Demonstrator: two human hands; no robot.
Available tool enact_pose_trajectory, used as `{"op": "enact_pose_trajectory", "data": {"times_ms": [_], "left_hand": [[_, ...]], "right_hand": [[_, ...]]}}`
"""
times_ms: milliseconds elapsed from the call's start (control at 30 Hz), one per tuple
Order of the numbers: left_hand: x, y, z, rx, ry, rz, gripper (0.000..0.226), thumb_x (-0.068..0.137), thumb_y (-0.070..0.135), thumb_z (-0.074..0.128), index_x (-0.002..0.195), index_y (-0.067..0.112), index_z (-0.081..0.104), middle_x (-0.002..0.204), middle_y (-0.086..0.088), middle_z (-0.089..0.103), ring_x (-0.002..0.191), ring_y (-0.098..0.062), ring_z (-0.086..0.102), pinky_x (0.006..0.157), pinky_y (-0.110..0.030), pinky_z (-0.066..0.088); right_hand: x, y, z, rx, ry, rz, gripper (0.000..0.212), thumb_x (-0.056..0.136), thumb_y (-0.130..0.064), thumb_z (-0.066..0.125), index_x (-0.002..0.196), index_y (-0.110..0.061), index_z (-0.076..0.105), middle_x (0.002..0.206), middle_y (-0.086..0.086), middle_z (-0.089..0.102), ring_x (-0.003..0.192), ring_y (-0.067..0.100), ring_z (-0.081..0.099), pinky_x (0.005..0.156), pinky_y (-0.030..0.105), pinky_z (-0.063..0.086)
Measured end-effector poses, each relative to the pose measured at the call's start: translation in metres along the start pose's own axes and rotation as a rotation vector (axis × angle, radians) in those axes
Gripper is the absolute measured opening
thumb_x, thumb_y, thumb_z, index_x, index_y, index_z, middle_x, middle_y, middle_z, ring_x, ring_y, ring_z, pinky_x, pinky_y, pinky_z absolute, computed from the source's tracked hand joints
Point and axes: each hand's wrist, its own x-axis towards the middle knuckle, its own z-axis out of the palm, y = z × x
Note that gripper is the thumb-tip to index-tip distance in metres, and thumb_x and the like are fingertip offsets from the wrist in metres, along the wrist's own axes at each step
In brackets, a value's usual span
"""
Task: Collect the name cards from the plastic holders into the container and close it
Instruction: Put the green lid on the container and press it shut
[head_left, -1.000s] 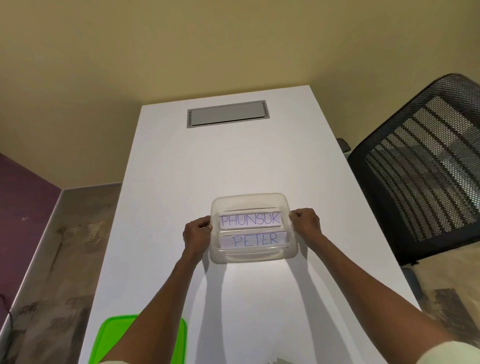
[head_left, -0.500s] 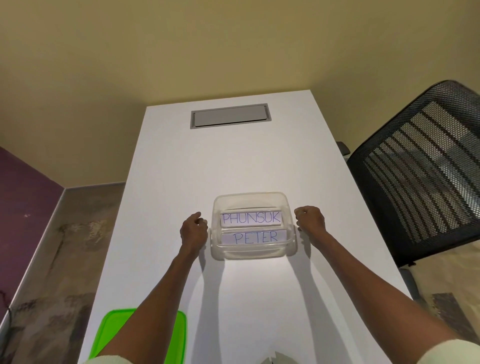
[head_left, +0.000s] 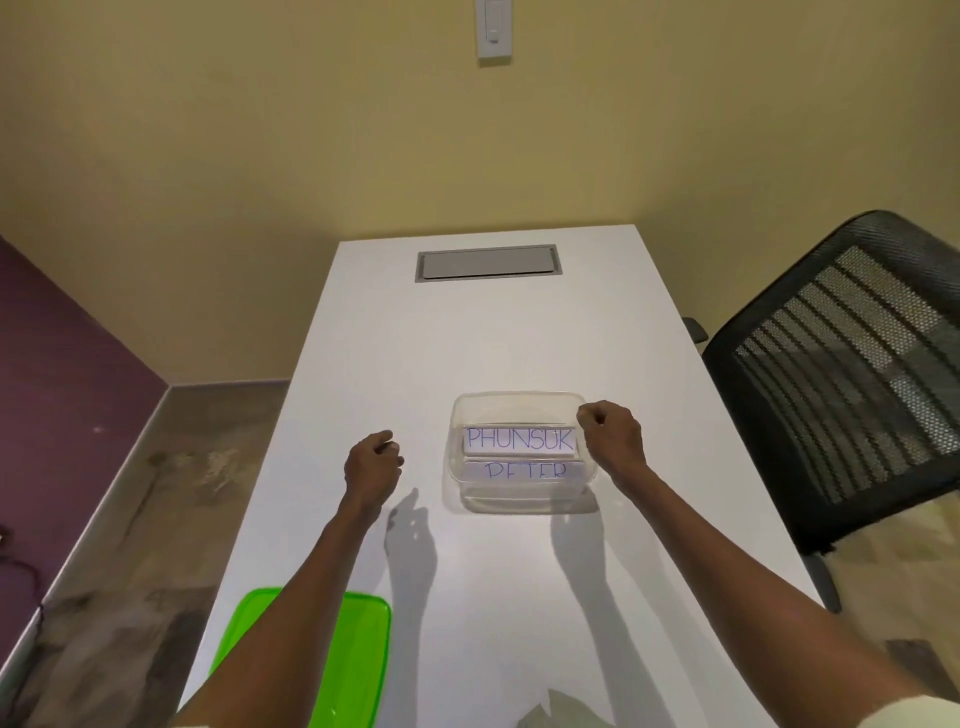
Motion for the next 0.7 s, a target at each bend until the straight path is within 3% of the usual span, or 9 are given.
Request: {"op": "enact_pose_trajectory", "data": {"times_ms": [167,233,367,500,567,700], "left_hand": [[-0.010,-0.011,-0.027,-0.045,0.036,-0.004,0.028,0.094,0.007,0.049,0.118,0.015,0.062,0.108,-0.009,0.063,0.086,-0.023,0.064,0.089,-0.039,0.053],[-0.013,-0.018,-0.039,-0.053,0.058,-0.012,0.032,0.094,0.007,0.049,0.124,0.009,0.060,0.110,-0.011,0.063,0.089,-0.025,0.064,0.090,-0.039,0.054],[-0.020,-0.036,-0.066,-0.055,0.099,-0.007,0.021,0.092,0.005,0.051,0.106,0.015,0.062,0.096,-0.011,0.060,0.084,-0.026,0.060,0.084,-0.036,0.052],[-0.022,-0.061,-0.094,0.026,0.163,-0.050,0.035,0.091,0.008,0.055,0.126,0.002,0.060,0.115,-0.018,0.067,0.106,-0.031,0.064,0.101,-0.046,0.050],[-0.023,-0.074,-0.107,0.083,0.187,-0.054,0.036,0.090,0.009,0.057,0.125,0.002,0.061,0.121,-0.019,0.066,0.116,-0.034,0.061,0.103,-0.047,0.047],[-0.029,-0.100,-0.132,0.214,0.218,-0.054,0.035,0.090,0.007,0.059,0.124,-0.002,0.061,0.125,-0.021,0.064,0.117,-0.035,0.060,0.102,-0.046,0.047]], "right_hand": [[-0.024,-0.014,0.015,0.010,-0.046,-0.117,0.019,0.089,-0.012,0.051,0.086,-0.009,0.069,0.080,0.000,0.067,0.077,0.019,0.060,0.060,0.011,0.039],[-0.034,-0.020,0.024,0.009,-0.077,-0.141,0.020,0.090,-0.012,0.050,0.089,-0.010,0.070,0.082,-0.002,0.067,0.079,0.016,0.060,0.063,0.016,0.041],[-0.056,-0.028,0.047,0.000,-0.125,-0.186,0.020,0.089,-0.011,0.052,0.093,-0.008,0.071,0.089,0.003,0.071,0.084,0.020,0.064,0.077,0.028,0.047],[-0.077,-0.029,0.072,0.004,-0.200,-0.164,0.018,0.087,-0.014,0.053,0.084,-0.011,0.071,0.082,0.001,0.072,0.078,0.024,0.068,0.077,0.035,0.053],[-0.087,-0.026,0.085,0.021,-0.239,-0.133,0.017,0.085,-0.014,0.054,0.081,-0.012,0.070,0.078,0.000,0.071,0.077,0.024,0.069,0.076,0.036,0.055],[-0.106,-0.021,0.109,0.019,-0.286,-0.075,0.017,0.082,-0.012,0.053,0.078,-0.006,0.069,0.076,0.008,0.072,0.064,0.020,0.069,0.069,0.038,0.057]]}}
